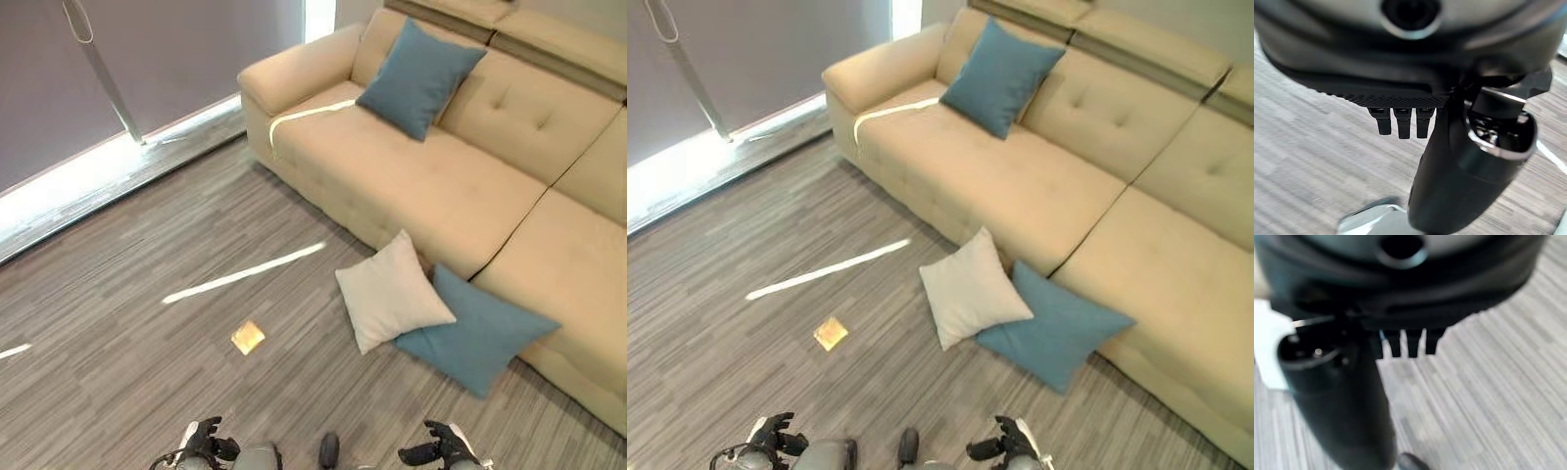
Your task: Pick up all the scattered cushions and arrange them neatly on the sofa.
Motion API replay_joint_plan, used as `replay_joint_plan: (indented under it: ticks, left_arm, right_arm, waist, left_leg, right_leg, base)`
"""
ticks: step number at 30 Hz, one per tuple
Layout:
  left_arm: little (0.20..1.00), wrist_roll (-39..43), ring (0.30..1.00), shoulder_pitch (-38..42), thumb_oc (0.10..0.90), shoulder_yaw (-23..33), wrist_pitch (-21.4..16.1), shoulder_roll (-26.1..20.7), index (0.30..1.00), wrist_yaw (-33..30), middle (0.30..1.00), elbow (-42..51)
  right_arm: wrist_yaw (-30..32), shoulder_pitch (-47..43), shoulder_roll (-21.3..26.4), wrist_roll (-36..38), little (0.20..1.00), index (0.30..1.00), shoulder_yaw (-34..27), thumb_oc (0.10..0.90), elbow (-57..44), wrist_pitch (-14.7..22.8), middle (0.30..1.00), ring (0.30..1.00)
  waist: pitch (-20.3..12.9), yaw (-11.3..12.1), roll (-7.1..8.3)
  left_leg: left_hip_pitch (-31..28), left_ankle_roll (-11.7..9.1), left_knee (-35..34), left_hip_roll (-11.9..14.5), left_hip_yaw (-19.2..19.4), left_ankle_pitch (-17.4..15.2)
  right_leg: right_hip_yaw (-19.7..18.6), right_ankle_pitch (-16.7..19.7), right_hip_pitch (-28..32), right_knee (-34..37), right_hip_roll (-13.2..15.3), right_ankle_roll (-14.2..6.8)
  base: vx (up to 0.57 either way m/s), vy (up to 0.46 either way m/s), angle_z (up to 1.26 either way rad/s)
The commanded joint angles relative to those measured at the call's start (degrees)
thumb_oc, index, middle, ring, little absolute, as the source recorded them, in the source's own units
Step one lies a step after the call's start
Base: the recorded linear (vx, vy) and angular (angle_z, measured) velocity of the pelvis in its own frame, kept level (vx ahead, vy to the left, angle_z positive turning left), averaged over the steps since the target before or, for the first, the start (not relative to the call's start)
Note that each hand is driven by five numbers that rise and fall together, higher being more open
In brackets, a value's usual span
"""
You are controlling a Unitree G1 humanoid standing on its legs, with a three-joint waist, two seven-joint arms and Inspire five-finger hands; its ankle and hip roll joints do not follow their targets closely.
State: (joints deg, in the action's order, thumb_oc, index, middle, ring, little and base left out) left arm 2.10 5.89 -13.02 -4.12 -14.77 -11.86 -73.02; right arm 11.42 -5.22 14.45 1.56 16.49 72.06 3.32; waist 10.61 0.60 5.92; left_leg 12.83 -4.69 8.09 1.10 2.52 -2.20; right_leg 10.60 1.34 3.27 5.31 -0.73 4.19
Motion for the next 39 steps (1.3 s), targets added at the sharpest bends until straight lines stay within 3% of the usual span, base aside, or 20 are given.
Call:
replay_joint_plan:
  ticks: [1,8,11,12,14,16,19,20,21,23,24,27,28,30,31,33,36,37,39]
  left_arm:
    - [0.900,-0.05,0.900,1.03,0.800,-1.69,-1.14,1.23,0.900,0.35,0.900,-0.12]
    - [0.900,-0.58,0.900,0.16,0.800,-1.38,-0.76,1.20,0.900,0.71,0.900,-0.87]
    - [0.900,-1.05,0.900,0.09,0.800,-1.26,-0.54,0.89,0.900,0.86,0.900,-1.11]
    - [0.900,-1.06,0.900,0.62,0.800,-1.54,-0.40,0.39,0.900,0.74,0.900,-0.41]
    - [0.900,-1.02,0.900,1.21,0.800,-1.83,-0.47,-0.08,0.900,0.64,0.900,0.00]
    - [0.900,-0.99,0.900,1.29,0.800,-1.84,-0.61,-0.16,0.900,0.55,0.900,0.21]
    - [0.900,-1.03,0.900,1.33,0.800,-1.88,-0.63,-0.08,0.900,0.60,0.900,0.13]
    - [0.900,-1.39,0.900,1.37,0.800,-1.99,-0.63,-0.02,0.900,0.78,0.900,-0.07]
    - [0.900,-1.96,0.900,1.39,0.800,-2.08,-0.61,0.05,0.900,0.94,0.900,-0.57]
    - [0.900,-2.63,0.900,1.48,0.800,-2.24,-0.41,-0.02,0.900,1.20,0.900,-0.84]
    - [0.900,-2.96,0.900,1.29,0.800,-2.06,-0.63,0.13,0.900,1.45,0.900,-1.11]
    - [0.900,-3.12,0.900,0.52,0.800,-1.77,-0.61,0.75,0.900,1.28,0.900,-1.46]
    - [0.900,-3.20,0.900,0.70,0.800,-2.07,-0.64,1.27,0.900,1.52,0.900,-1.58]
    - [0.900,-3.38,0.900,1.36,0.800,-2.76,-0.59,1.48,0.900,1.60,0.900,-1.11]
    - [0.900,-3.17,0.900,1.75,0.800,-3.00,-0.65,1.49,0.900,1.53,0.900,-0.83]
    - [0.900,-2.49,0.900,2.14,0.800,-3.21,-0.62,1.50,0.900,1.32,0.900,-0.49]
    - [0.900,-1.63,0.900,2.13,0.800,-3.49,-0.64,1.73,0.900,0.94,0.900,-0.19]
    - [0.900,-1.59,0.900,2.14,0.800,-3.57,-0.61,1.77,0.900,0.89,0.900,-0.31]
    - [0.900,-1.30,0.900,2.21,0.800,-3.60,-0.79,1.82,0.900,0.67,0.900,-0.76]
  right_arm:
    - [0.87,0.43,1.97,1.17,0.900,0.900,-0.56,0.800,1.41,0.69,0.900,0.900]
    - [0.79,1.28,1.11,0.80,0.900,0.900,-1.07,0.800,1.80,0.53,0.900,0.900]
    - [0.20,1.53,0.30,0.20,0.900,0.900,-1.03,0.800,1.64,0.44,0.900,0.900]
    - [-0.02,0.88,0.18,-0.08,0.900,0.900,-0.83,0.800,0.95,0.25,0.900,0.900]
    - [0.12,0.33,0.25,-0.29,0.900,0.900,-0.59,0.800,-0.20,0.36,0.900,0.900]
    - [0.25,0.23,0.38,-0.52,0.900,0.900,-0.53,0.800,-0.68,0.41,0.900,0.900]
    - [0.40,0.08,0.43,-0.93,0.900,0.900,-0.23,0.800,-0.69,0.41,0.900,0.900]
    - [0.39,-0.12,0.63,-1.31,0.900,0.900,-0.12,0.800,-0.79,0.30,0.900,0.900]
    - [0.19,-0.25,0.84,-1.61,0.900,0.900,-0.21,0.800,-0.59,-0.05,0.900,0.900]
    - [0.16,-0.48,1.20,-1.94,0.900,0.900,-0.11,0.800,-0.39,-0.21,0.900,0.900]
    - [0.07,-0.06,1.36,-1.88,0.900,0.900,-0.55,0.800,-0.05,-0.25,0.900,0.900]
    - [0.22,1.51,1.27,-1.00,0.900,0.900,-1.26,0.800,0.60,0.07,0.900,0.900]
    - [0.33,1.82,1.42,-0.01,0.900,0.900,-1.82,0.800,1.15,0.49,0.900,0.900]
    - [0.56,1.44,1.76,0.63,0.900,0.900,-2.08,0.800,1.31,0.51,0.900,0.900]
    - [0.66,1.19,1.83,1.04,0.900,0.900,-2.05,0.800,1.18,0.70,0.900,0.900]
    - [0.78,1.16,1.99,1.78,0.900,0.900,-2.00,0.800,0.94,0.71,0.900,0.900]
    - [0.83,1.12,2.11,1.93,0.900,0.900,-1.54,0.800,0.68,0.62,0.900,0.900]
    - [0.90,1.14,2.09,1.79,0.900,0.900,-1.41,0.800,0.65,0.65,0.900,0.900]
    - [1.19,1.06,2.31,1.14,0.900,0.900,-0.76,0.800,0.75,0.72,0.900,0.900]
  waist:
    - [0.06,2.46,-1.33]
    - [-1.66,2.51,-0.83]
    - [-2.40,2.81,-0.77]
    - [-1.22,2.04,-1.22]
    - [-0.18,1.33,-2.31]
    - [0.14,1.21,-3.18]
    - [0.23,0.89,-3.41]
    - [0.29,0.39,-3.36]
    - [0.37,-0.19,-2.78]
    - [0.38,-0.47,-2.74]
    - [0.14,-0.66,-2.66]
    - [-1.20,-1.19,-2.16]
    - [-1.62,-1.46,-1.78]
    - [-0.62,-1.32,-1.03]
    - [-0.15,-1.23,-0.81]
    - [0.16,-0.88,-0.43]
    - [-0.12,0.30,-0.33]
    - [-0.33,0.46,-0.41]
    - [-0.10,2.03,-0.92]
  left_leg:
    - [0.29,1.83,-2.81,-1.18,-1.16,4.84]
    - [-1.34,2.69,-3.70,-1.98,-0.57,4.25]
    - [-4.75,4.63,-5.16,-2.74,0.26,2.35]
    - [-7.35,6.20,-5.78,-3.22,0.40,1.20]
    - [-8.32,6.96,-5.71,-2.69,0.21,0.57]
    - [-10.36,7.51,-6.08,-2.69,0.38,-0.67]
    - [-12.38,7.66,-6.74,-2.96,0.20,-1.70]
    - [-13.89,7.46,-7.42,-3.27,0.30,-2.56]
    - [-15.13,7.24,-7.75,-4.02,0.12,-3.28]
    - [-16.04,7.01,-8.18,-4.21,-0.05,-3.59]
    - [-16.51,6.93,-7.93,-4.44,-0.23,-4.15]
    - [-17.56,5.96,-5.41,-4.66,-0.27,-6.47]
    - [-16.61,3.95,-1.10,-4.19,0.99,-6.49]
    - [-11.92,1.63,9.86,-2.81,2.14,-3.23]
    - [-9.62,1.17,14.46,-2.13,2.33,-2.40]
    - [-7.11,1.90,17.14,-1.62,2.67,-2.99]
    - [-5.21,2.92,11.16,-2.15,0.23,-5.40]
    - [-5.50,2.90,7.97,-2.58,-1.27,-4.68]
    - [-4.66,2.25,1.10,-4.17,-9.33,-1.28]
  right_leg:
    - [-3.86,-5.15,1.20,-3.54,0.61,-7.47]
    - [-5.45,-6.75,2.80,-4.94,1.28,-8.15]
    - [-5.64,-5.58,0.24,-13.81,3.47,-10.73]
    - [-6.00,-0.87,-4.48,-23.59,4.83,-12.60]
    - [-5.28,1.64,-8.33,-29.79,5.47,-13.27]
    - [-3.17,1.16,-10.52,-31.87,6.70,-12.44]
    - [-1.04,-0.13,-11.90,-28.69,7.02,-11.57]
    - [1.33,-1.09,-12.96,-22.45,6.73,-11.06]
    - [2.61,0.51,-14.60,-16.42,6.39,-11.58]
    - [3.53,1.07,-14.25,-14.02,6.15,-11.77]
    - [3.75,1.07,-13.58,-13.10,6.15,-12.16]
    - [0.93,0.10,-10.36,-10.75,4.31,-10.62]
    - [1.36,-0.64,-7.64,-8.83,3.83,-9.63]
    - [1.21,-0.65,-5.54,-7.66,3.86,-8.45]
    - [1.09,-0.76,-4.90,-7.06,3.64,-7.85]
    - [0.25,-1.14,-3.58,-5.80,3.45,-7.39]
    - [-1.71,-1.72,-1.93,-4.15,3.22,-7.92]
    - [-2.20,-1.84,-1.82,-3.97,3.03,-8.05]
    - [-5.03,-2.21,-0.99,-3.51,1.58,-8.02]
  base:
    - [0.24,0.080,-0.09]
    - [0.20,0.119,-0.30]
    - [0.22,0.230,-0.19]
    - [0.15,0.227,-0.42]
    - [0.09,0.154,-0.21]
    - [0.17,0.133,0.08]
    - [0.21,0.050,-0.21]
    - [0.29,-0.036,-0.38]
    - [0.29,-0.035,-0.31]
    - [0.18,-0.037,-0.17]
    - [0.21,-0.061,0.03]
    - [0.28,-0.110,0.23]
    - [0.14,-0.120,0.44]
    - [0.10,-0.144,0.39]
    - [0.07,-0.113,0.17]
    - [0.08,-0.045,-0.23]
    - [0.16,0.050,-0.46]
    - [0.18,0.090,-0.37]
    - [0.16,0.079,-0.61]
